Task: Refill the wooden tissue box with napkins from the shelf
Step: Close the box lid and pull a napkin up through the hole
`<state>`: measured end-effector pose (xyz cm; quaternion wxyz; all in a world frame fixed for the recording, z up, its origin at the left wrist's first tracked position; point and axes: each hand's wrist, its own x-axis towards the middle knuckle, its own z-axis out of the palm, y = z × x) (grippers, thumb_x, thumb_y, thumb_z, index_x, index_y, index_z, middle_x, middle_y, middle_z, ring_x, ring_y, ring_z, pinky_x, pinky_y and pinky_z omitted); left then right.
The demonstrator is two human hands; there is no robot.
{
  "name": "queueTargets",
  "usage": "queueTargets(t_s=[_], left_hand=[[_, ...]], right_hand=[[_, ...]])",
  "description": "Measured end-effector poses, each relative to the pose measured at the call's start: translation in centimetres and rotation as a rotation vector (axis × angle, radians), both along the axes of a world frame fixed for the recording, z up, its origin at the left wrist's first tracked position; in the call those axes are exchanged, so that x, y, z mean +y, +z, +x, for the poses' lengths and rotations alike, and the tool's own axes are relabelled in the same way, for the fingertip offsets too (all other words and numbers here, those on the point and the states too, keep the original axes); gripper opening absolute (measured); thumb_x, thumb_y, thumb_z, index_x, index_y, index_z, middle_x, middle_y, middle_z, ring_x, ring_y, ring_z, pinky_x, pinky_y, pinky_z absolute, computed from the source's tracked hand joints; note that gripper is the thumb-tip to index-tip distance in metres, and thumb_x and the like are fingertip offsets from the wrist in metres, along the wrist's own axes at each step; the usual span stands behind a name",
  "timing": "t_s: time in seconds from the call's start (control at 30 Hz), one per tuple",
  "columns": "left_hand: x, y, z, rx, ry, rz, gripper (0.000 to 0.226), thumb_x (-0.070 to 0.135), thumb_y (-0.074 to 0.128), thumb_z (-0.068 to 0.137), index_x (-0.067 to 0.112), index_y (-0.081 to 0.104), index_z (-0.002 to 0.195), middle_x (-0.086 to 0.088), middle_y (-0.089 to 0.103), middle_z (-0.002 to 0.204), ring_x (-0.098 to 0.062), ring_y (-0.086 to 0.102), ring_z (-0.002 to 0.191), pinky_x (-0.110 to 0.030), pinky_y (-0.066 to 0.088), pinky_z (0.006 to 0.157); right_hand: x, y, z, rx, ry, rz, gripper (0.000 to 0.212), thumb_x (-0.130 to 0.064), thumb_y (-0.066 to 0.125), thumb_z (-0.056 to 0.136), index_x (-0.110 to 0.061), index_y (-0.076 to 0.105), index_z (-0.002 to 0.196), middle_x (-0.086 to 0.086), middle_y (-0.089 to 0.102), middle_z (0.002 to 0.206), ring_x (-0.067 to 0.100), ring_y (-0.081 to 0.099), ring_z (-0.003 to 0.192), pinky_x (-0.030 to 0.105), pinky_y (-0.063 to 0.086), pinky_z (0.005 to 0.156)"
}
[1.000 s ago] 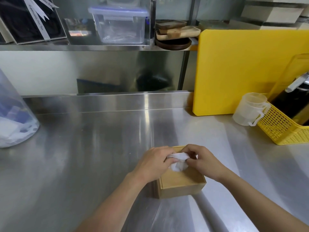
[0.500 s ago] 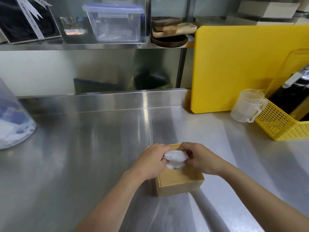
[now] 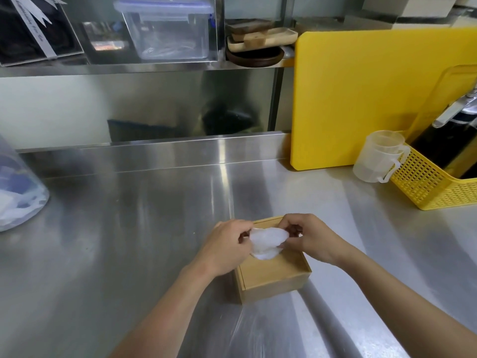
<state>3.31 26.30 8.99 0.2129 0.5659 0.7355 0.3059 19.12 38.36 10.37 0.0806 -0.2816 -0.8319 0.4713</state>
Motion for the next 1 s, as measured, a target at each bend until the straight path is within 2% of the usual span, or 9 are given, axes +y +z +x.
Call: queueTargets(t_s=[0.13,0.23,0.33,0.47,0.57,0.7,0.8,0.93,1.0], left_hand=[[-0.1,0.5,0.6,-0.045,-0.037,-0.01,0.022,0.044,0.063,0.07,0.027,0.053,0.08,0.014,0.051,0.074,-0.013,0.049,0.074,-0.026,0.032,0.062],[0.2,0.3,1.1,-0.015,0.024,0.062,0.008,0.027,0.066,0.078,0.029,0.059,0.075,0.015,0.051,0.067,-0.013,0.049,0.068,-0.026,0.036,0.058],[-0.1,0.2,1.1,-0.034,0.044,0.104,0.004,0.021,0.065,0.08,0.022,0.067,0.077,0.014,0.05,0.063,-0.009,0.047,0.062,-0.026,0.036,0.055],[-0.9,-0.2,1.0,-0.067,0.077,0.147,0.014,0.009,0.063,0.08,0.021,0.065,0.074,0.01,0.052,0.069,-0.007,0.047,0.064,-0.017,0.035,0.056],[-1.4,-0.2,1.1,-0.034,0.12,0.149,0.012,0.007,0.063,0.081,0.018,0.063,0.076,0.013,0.05,0.08,-0.003,0.048,0.075,-0.008,0.035,0.062],[-1.7,0.0,1.3,-0.025,0.158,0.15,0.013,0.008,0.065,0.079,0.017,0.059,0.073,0.01,0.05,0.076,-0.009,0.048,0.07,-0.015,0.036,0.06],[-1.6,0.3,1.3,-0.05,0.179,0.135,0.015,0.012,0.068,0.078,0.018,0.056,0.071,0.01,0.049,0.072,-0.009,0.048,0.066,-0.01,0.035,0.057],[-1.5,0.5,1.1,-0.119,0.182,0.113,0.014,0.01,0.069,0.077,0.014,0.057,0.071,0.002,0.054,0.073,-0.011,0.048,0.068,-0.012,0.035,0.059],[-1.7,0.5,0.8,-0.165,0.186,0.094,0.014,0.01,0.069,0.077,0.012,0.057,0.07,-0.004,0.057,0.073,-0.011,0.047,0.064,-0.014,0.035,0.056]], right_hand=[[-0.4,0.1,-0.2,0.031,0.012,0.004,0.027,-0.002,0.07,0.076,-0.027,0.061,0.07,-0.009,0.057,0.07,-0.003,0.048,0.06,0.008,0.04,0.057],[-0.4,0.0,-0.2,-0.003,0.062,0.09,0.033,-0.008,0.072,0.076,-0.038,0.058,0.072,-0.012,0.057,0.078,-0.006,0.049,0.07,0.005,0.036,0.064],[0.3,0.2,0.2,-0.118,0.086,0.175,0.034,-0.017,0.072,0.077,-0.045,0.053,0.075,-0.01,0.058,0.091,0.002,0.048,0.09,0.011,0.033,0.073],[0.1,0.5,0.4,-0.097,0.115,0.201,0.03,-0.009,0.07,0.079,-0.034,0.055,0.07,-0.015,0.055,0.075,-0.014,0.048,0.075,-0.001,0.035,0.067],[-0.4,0.7,0.1,-0.079,0.154,0.35,0.021,-0.006,0.064,0.082,-0.025,0.059,0.074,-0.01,0.056,0.075,-0.005,0.047,0.069,0.006,0.034,0.068],[-0.1,1.8,0.0,-0.026,0.166,0.465,0.011,-0.003,0.062,0.083,-0.012,0.064,0.089,-0.005,0.056,0.083,0.007,0.051,0.073,0.017,0.044,0.071],[0.8,2.4,0.2,0.012,0.127,0.399,0.014,-0.003,0.063,0.083,-0.016,0.065,0.089,-0.002,0.058,0.088,0.014,0.056,0.077,0.019,0.048,0.07],[1.7,1.7,0.4,-0.094,0.114,0.173,0.027,-0.019,0.071,0.08,-0.027,0.06,0.104,-0.014,0.058,0.099,0.004,0.055,0.089,0.012,0.045,0.073],[1.8,0.9,0.5,-0.121,0.105,0.14,0.024,-0.016,0.07,0.081,-0.025,0.063,0.101,-0.009,0.063,0.096,0.007,0.057,0.086,0.011,0.046,0.071]])
